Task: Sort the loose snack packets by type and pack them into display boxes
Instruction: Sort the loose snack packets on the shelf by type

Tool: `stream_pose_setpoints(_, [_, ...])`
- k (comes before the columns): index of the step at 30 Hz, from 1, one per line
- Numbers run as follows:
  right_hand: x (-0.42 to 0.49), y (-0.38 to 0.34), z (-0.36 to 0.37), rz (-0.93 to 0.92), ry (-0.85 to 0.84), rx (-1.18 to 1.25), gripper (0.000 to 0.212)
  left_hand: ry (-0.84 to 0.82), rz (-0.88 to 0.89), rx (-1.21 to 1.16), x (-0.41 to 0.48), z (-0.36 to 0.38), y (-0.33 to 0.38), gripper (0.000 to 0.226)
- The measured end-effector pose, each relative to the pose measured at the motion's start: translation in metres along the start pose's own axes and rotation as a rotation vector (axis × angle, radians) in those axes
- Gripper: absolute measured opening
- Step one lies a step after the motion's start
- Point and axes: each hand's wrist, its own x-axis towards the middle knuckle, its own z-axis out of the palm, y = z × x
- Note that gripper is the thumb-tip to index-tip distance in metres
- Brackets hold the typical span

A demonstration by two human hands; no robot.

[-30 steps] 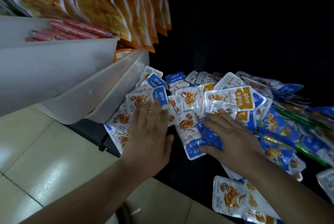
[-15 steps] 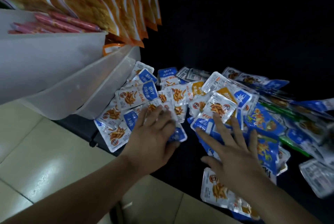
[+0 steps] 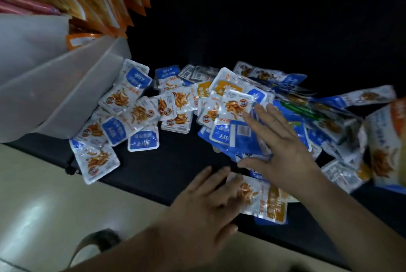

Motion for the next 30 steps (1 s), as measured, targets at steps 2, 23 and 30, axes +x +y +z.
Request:
stream_pose_setpoints(2, [-0.006, 0.002, -0.010, 0.060, 0.051, 0.068, 0.074, -0.087, -0.016, 0.077, 0.002, 0.015, 0.007, 0.056])
stream_pose_setpoints(23, [0.014, -0.046, 0.051, 0.203, -0.018, 0.137, 0.059, 0.185, -0.431, -0.042, 0.008, -0.031, -0.080, 0.047])
stream_pose_setpoints(30, [0.027, -0.059, 0.043, 0.067, 0.231, 0.104, 0.046, 0.106, -0.337, -0.034, 0.031, -0.003, -0.066, 0.058])
